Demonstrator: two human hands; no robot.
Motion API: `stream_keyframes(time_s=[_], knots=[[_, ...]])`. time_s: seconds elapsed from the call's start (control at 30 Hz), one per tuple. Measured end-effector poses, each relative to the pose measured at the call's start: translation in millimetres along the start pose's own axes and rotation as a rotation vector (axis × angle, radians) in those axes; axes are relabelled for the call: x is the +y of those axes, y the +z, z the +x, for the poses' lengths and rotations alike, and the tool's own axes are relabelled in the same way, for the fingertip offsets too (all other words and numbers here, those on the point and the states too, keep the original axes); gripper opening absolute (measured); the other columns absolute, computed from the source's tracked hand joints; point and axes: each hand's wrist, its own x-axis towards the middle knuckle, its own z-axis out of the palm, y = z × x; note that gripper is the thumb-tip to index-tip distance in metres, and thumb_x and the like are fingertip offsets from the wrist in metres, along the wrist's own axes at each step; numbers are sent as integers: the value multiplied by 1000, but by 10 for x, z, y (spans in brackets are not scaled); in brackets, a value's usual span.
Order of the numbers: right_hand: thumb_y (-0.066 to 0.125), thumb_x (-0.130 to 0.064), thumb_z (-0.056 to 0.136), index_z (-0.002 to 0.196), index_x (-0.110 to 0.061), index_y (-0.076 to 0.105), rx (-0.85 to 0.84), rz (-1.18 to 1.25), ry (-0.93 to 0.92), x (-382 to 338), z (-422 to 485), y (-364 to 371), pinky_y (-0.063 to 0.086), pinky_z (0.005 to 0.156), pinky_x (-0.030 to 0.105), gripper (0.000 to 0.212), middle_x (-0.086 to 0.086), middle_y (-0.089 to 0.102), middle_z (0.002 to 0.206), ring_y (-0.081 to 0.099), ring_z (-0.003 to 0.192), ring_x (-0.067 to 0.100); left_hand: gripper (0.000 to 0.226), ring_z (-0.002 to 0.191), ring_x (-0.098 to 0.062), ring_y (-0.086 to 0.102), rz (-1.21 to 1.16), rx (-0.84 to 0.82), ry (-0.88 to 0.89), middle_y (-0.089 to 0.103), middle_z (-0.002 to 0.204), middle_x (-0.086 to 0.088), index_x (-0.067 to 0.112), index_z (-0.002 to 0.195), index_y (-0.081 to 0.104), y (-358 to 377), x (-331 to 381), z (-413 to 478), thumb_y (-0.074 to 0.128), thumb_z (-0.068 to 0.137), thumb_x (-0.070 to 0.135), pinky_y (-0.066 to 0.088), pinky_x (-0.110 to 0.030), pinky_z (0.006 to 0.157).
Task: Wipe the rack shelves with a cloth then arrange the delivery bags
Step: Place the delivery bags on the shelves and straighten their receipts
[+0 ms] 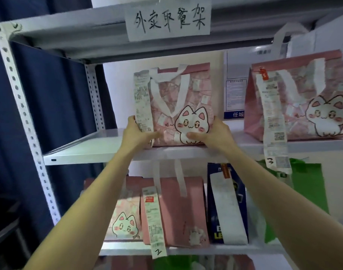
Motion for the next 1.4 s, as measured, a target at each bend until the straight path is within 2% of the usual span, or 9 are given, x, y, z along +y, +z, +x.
stream_keyframes(time_s=[0.17, 0.3, 0.47, 0.77, 1.0, 1.13, 1.27, 1.3, 1.4], knots=[[97, -56, 59, 128, -20, 50, 5, 24, -58, -413, -105, 521, 50, 79, 28, 91, -10, 67, 115, 62, 100, 13, 95, 109, -13, 69, -25, 84, 81, 68, 122, 8, 24, 135, 39, -527, -355, 27, 102, 66, 43, 56, -33, 92], [97, -49, 61, 129, -22, 50, -47, 78, -128, -848, -151, 1062, 56, 91, 35, 87, -9, 69, 121, 67, 109, 15, 95, 90, 3, 68, -7, 160, 62, 67, 117, 10, 25, 132, 34, -1111, -627, 54, 101, 68, 44, 55, -21, 77], [93, -43, 69, 128, -18, 41, -116, 58, -142, -1285, -160, 1698, 52, 80, 35, 82, -7, 66, 114, 66, 101, 19, 97, 109, -18, 67, 64, 239, 32, 66, 114, 13, 23, 136, 36, -1732, -971, 129, 99, 68, 50, 53, -34, 91], [90, -44, 72, 135, -13, 43, -206, -43, -134, -1462, -154, 2286, 57, 90, 41, 85, 3, 66, 125, 64, 111, 24, 107, 142, -25, 54, 88, 250, 35, 55, 155, -2, 22, 161, 33, -2136, -1323, 134, 96, 77, 40, 45, -51, 119], [90, -49, 70, 136, -13, 41, -207, -69, -133, -1479, -169, 2366, 50, 78, 33, 90, 1, 65, 126, 60, 104, 19, 105, 152, -24, 43, 101, 250, 59, 45, 164, -3, 19, 166, 24, -2158, -1386, 63, 89, 86, 40, 38, -54, 124], [91, -52, 73, 138, -13, 41, -209, -102, -145, -1485, -207, 2296, 57, 87, 38, 91, 4, 64, 135, 63, 120, 25, 114, 161, -25, 28, 148, 279, 28, 27, 175, -5, 17, 171, 10, -2156, -1371, -19, 85, 90, 42, 30, -50, 130], [89, -51, 77, 140, -15, 43, -154, -59, -192, -1470, -366, 2095, 47, 73, 15, 85, 1, 63, 140, 60, 114, 11, 103, 149, -20, 44, 219, 373, 95, 36, 165, -6, 20, 169, 19, -2197, -1375, -252, 84, 91, 39, 43, -43, 120], [88, -51, 79, 142, -15, 44, -116, -54, -226, -1463, -441, 2026, 45, 77, 13, 85, 1, 63, 142, 56, 112, 8, 96, 142, -19, 48, 234, 424, 125, 40, 159, -6, 21, 166, 26, -2203, -1390, -337, 84, 91, 39, 48, -39, 114], [83, -55, 83, 142, -16, 50, 13, -10, -338, -1366, -725, 1825, 48, 95, 24, 77, -1, 62, 140, 54, 116, 4, 69, 123, -13, 58, 227, 586, 230, 50, 141, -3, 21, 149, 46, -2157, -1490, -635, 79, 93, 43, 49, -28, 99]])
